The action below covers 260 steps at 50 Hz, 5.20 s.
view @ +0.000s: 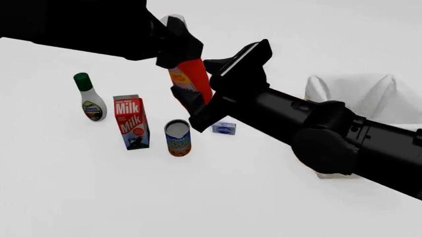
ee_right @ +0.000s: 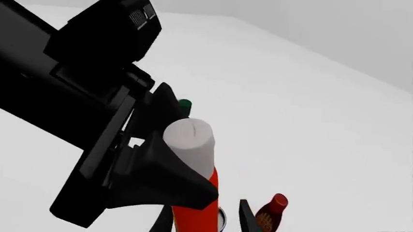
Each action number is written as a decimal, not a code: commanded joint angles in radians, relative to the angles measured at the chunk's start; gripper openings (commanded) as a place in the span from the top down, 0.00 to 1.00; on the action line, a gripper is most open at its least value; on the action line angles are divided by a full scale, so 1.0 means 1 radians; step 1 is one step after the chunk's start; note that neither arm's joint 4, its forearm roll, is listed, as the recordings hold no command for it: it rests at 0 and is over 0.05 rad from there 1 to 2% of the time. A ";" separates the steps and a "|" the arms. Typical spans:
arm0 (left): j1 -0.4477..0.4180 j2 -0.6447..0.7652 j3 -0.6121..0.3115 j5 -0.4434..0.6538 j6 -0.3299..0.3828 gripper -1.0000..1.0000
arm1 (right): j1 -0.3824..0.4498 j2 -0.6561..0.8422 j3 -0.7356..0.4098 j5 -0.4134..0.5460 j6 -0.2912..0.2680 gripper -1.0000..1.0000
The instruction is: Pick the ketchup and place it in the basket.
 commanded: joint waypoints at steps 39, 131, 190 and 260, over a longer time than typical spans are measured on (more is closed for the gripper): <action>-0.071 -0.034 0.023 0.004 -0.059 0.00 | -0.034 0.034 0.048 -0.067 0.018 1.00; 0.357 -0.485 0.879 -0.726 0.001 0.00 | -0.488 -0.056 -0.007 0.017 0.118 1.00; 0.332 -0.469 1.133 -1.042 -0.012 0.00 | -0.829 -0.060 -0.007 0.163 0.243 1.00; 0.316 -0.449 1.121 -1.052 -0.015 0.00 | -1.019 0.074 0.117 -0.005 0.261 1.00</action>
